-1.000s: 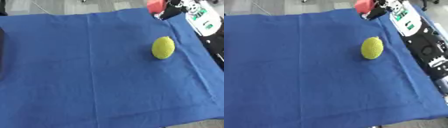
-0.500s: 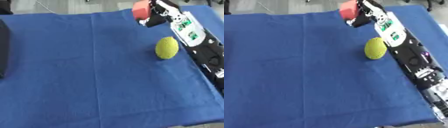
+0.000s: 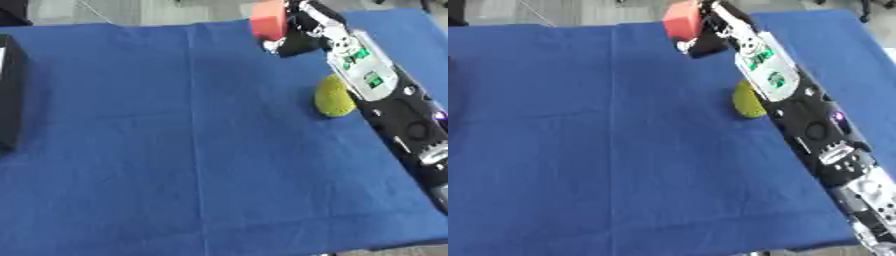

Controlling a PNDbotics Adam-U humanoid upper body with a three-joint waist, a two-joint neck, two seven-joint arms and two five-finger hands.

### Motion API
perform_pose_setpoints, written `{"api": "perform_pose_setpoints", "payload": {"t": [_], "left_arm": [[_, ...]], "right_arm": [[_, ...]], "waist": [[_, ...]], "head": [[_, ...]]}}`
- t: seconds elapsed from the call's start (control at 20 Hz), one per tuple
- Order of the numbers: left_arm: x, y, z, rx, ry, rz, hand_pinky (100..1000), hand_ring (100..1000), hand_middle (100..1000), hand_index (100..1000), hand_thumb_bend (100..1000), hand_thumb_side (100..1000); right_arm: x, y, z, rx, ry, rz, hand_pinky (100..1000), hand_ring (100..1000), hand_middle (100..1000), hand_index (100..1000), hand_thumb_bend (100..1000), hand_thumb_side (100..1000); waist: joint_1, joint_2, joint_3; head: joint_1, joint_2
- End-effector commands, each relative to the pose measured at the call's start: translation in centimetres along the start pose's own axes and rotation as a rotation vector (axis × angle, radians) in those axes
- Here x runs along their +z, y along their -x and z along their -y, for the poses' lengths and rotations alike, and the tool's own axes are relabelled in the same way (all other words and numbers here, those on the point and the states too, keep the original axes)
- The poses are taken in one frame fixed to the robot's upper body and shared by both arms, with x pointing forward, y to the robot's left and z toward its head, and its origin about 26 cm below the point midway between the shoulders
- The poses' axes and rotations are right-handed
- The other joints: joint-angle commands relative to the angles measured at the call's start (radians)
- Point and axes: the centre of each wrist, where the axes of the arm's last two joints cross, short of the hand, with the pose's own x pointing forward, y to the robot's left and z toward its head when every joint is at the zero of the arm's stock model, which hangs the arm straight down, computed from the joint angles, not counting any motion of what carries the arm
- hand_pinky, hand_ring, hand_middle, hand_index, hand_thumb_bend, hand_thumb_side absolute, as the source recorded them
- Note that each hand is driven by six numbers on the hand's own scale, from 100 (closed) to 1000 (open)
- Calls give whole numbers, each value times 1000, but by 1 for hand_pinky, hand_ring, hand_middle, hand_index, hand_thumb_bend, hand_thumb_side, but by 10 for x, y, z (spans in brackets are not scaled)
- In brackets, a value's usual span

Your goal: Pick up the objects with one hand, pass them to the other hand, and then place them into the box on the other side of the table.

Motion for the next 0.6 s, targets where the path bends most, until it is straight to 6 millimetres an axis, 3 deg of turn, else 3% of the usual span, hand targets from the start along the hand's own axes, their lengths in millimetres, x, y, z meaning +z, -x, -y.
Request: {"api": "perform_pose_setpoints", "payload": {"t": [0.05,0.6], "left_arm": [[-3,-14,-17,-17,-15,58,808,704,641,735,155,360],[-3,-41,-15,3,21,150,807,705,642,734,168,340]], "right_arm": [[-3,-15,1,-19,-5,56,767,605,560,648,153,147],[-8,-29,-24,-103,-100,101,766,602,557,647,147,159]], "waist": [[1,-33,2],[-3,-42,4]], "head": [[9,7],[18,18]]}}
